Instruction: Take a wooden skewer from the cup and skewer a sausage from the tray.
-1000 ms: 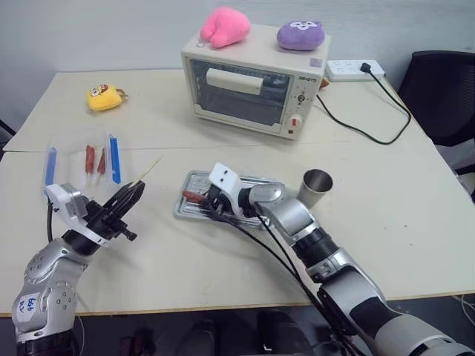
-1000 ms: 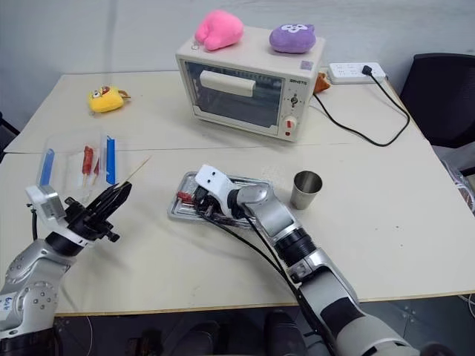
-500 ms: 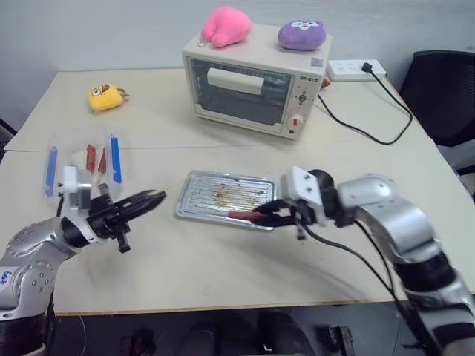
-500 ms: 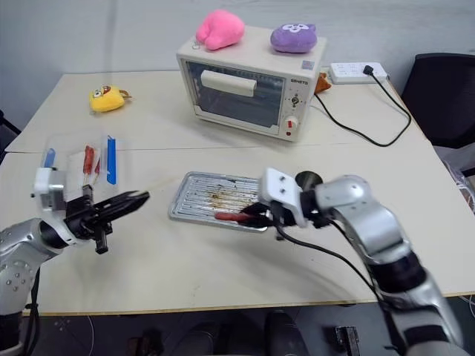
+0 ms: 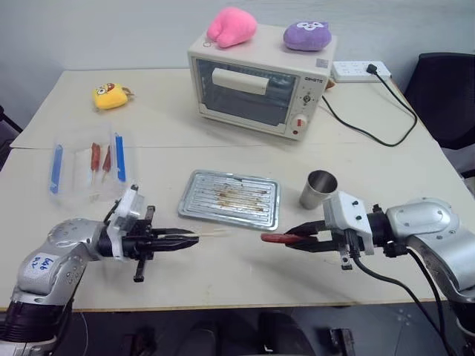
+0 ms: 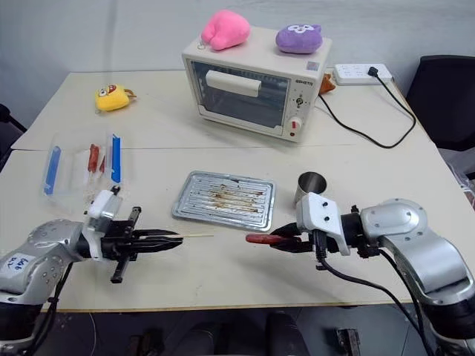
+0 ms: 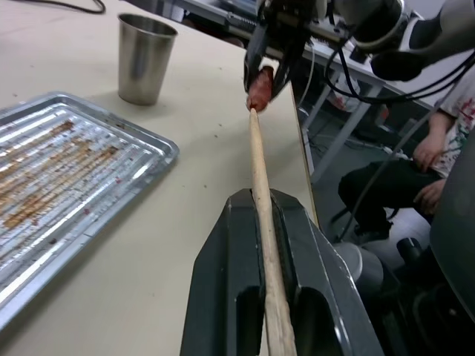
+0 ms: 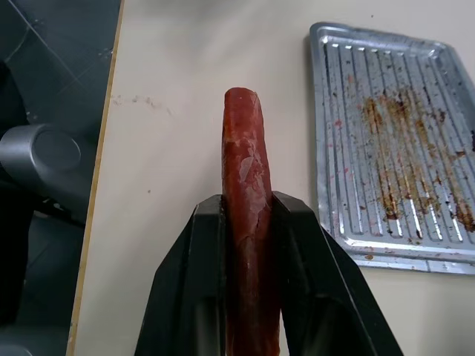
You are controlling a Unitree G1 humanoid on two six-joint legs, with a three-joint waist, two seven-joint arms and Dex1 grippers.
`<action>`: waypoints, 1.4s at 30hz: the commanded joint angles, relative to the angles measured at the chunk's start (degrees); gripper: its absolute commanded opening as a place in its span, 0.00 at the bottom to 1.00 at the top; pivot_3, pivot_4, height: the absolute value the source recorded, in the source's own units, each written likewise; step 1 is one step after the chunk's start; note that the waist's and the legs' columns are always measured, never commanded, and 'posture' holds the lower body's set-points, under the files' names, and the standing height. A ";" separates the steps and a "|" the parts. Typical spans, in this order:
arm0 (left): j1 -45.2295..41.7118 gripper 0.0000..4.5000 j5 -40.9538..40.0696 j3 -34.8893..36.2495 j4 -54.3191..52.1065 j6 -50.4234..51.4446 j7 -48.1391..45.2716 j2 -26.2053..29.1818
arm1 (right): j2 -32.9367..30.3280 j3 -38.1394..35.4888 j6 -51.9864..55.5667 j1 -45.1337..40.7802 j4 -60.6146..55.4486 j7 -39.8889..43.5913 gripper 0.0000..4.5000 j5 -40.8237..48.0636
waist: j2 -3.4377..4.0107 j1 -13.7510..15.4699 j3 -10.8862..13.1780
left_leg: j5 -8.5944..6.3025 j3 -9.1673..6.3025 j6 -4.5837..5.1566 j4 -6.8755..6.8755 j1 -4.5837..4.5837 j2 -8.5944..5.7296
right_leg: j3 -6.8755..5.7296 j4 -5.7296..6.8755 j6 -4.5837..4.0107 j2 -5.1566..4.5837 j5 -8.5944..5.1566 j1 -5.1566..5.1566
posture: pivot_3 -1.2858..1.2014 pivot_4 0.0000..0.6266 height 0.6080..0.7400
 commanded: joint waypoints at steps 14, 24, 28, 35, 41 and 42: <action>-7.32 0.00 0.31 -3.23 2.79 0.88 -3.44 -3.73 | 5.70 -2.67 -9.94 0.83 1.76 -2.39 0.19 5.55 | -0.03 0.40 0.01 | -0.01 0.00 0.02 0.10 0.01 -0.01 | -0.03 0.05 0.00 0.00 0.00 0.05 | 0.52 0.24 1.00; -8.34 0.00 -0.13 -2.28 3.04 1.91 -4.14 -3.16 | 4.37 -1.12 -14.52 1.52 4.46 0.44 0.19 4.01 | -0.03 0.45 0.01 | -0.01 -0.01 0.02 0.21 0.01 -0.02 | -0.03 0.15 0.00 0.00 0.00 0.05 | 0.52 0.24 1.00; -8.41 0.00 -0.24 -2.43 2.53 2.22 -3.90 -3.47 | 4.20 -0.67 -15.83 1.87 5.02 1.57 0.19 3.53 | -0.03 0.45 0.01 | -0.01 -0.01 0.02 0.25 0.01 -0.02 | -0.03 0.18 0.00 0.00 0.00 0.05 | 0.52 0.24 1.00; -8.62 0.00 0.07 -2.87 2.40 2.24 -3.57 -4.04 | 4.70 -0.03 -16.66 1.75 5.61 2.10 0.19 2.57 | -0.02 0.46 0.01 | -0.01 -0.01 0.02 0.34 0.01 -0.02 | -0.03 0.26 0.00 0.00 0.00 0.05 | 0.52 0.24 1.00; -8.99 0.00 0.36 -3.57 2.24 2.26 -3.25 -4.88 | 4.72 0.93 -16.71 1.12 5.67 2.02 0.19 2.38 | -0.03 0.47 0.01 | -0.01 -0.01 0.03 0.40 0.01 -0.02 | -0.03 0.28 0.00 0.00 0.00 0.05 | 0.52 0.24 1.00; -9.05 0.00 0.42 -3.67 2.27 2.25 -3.24 -4.97 | 4.69 1.05 -16.68 1.00 5.67 1.97 0.19 2.41 | -0.03 0.48 0.01 | -0.02 -0.01 0.03 0.42 0.00 -0.02 | -0.03 0.28 0.00 0.00 0.00 0.05 | 0.52 0.24 1.00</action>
